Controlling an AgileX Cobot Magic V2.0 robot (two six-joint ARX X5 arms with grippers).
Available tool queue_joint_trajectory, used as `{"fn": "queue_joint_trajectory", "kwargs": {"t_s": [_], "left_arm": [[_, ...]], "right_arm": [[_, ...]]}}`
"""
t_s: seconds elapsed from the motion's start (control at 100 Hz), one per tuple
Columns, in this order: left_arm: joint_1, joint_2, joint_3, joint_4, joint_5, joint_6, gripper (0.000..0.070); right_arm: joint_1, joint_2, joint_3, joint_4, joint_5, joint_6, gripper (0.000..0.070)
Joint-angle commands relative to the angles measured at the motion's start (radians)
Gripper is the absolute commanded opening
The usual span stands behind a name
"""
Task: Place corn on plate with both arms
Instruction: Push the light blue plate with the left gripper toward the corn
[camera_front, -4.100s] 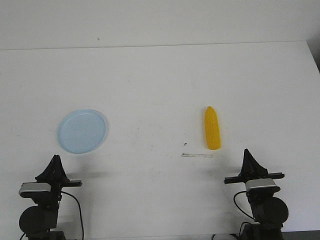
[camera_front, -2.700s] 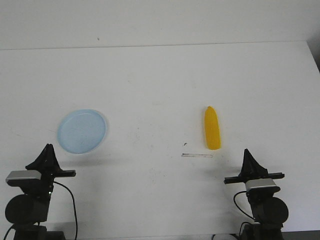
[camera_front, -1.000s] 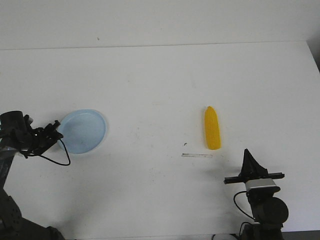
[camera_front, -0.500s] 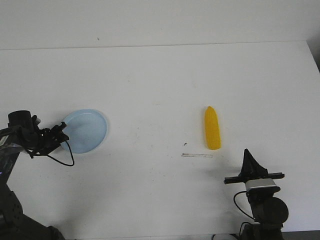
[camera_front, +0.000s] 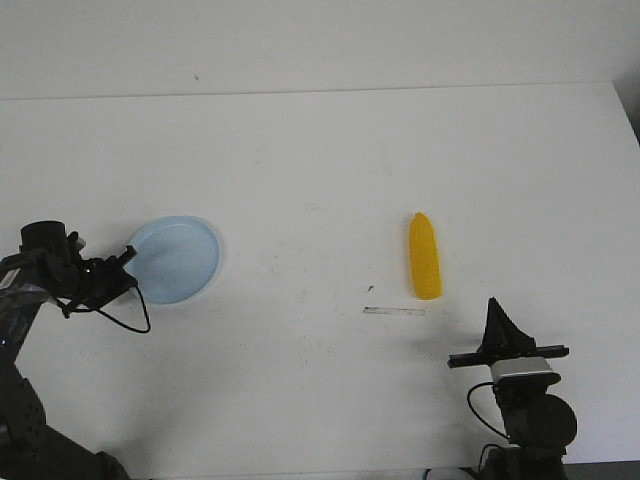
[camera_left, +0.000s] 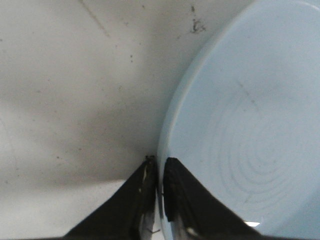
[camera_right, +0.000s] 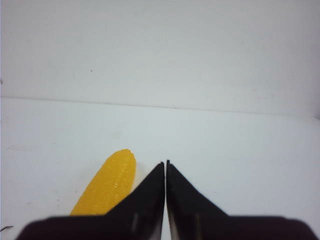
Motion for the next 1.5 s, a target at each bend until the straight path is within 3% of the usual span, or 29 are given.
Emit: {"fn": "queue_joint_trajectory", "kwargs": {"t_s": [0.0, 0.26, 0.69, 0.85, 1.07, 1.23, 1.49], "left_arm": [[-0.003, 0.014, 0.009, -0.013, 0.016, 0.003, 0.0001], [-0.105, -0.084, 0.009, -0.005, 0.063, -0.048, 0.0001], [-0.547, -0.062, 0.009, 0.195, 0.057, -0.220, 0.0001], [-0.650, -0.010, 0.009, 0.243, -0.017, -0.305, 0.0001], [-0.682, 0.005, 0.009, 0.241, -0.029, -0.300, 0.0012], [-0.677, 0.005, 0.009, 0.240, -0.038, -0.299, 0.0167], [-0.677, -0.043, 0.009, 0.240, -0.037, -0.252, 0.0167]], "right_arm": [[0.001, -0.002, -0.001, 0.011, 0.000, 0.012, 0.0006], [0.001, -0.002, -0.001, 0.011, 0.000, 0.012, 0.0006], [0.001, -0.002, -0.001, 0.011, 0.000, 0.012, 0.0007], [0.001, -0.002, -0.001, 0.011, 0.000, 0.012, 0.0006], [0.001, -0.002, -0.001, 0.011, 0.000, 0.012, 0.0006], [0.001, -0.002, -0.001, 0.011, 0.000, 0.012, 0.0006], [0.001, -0.002, -0.001, 0.011, 0.000, 0.012, 0.0006]]}}
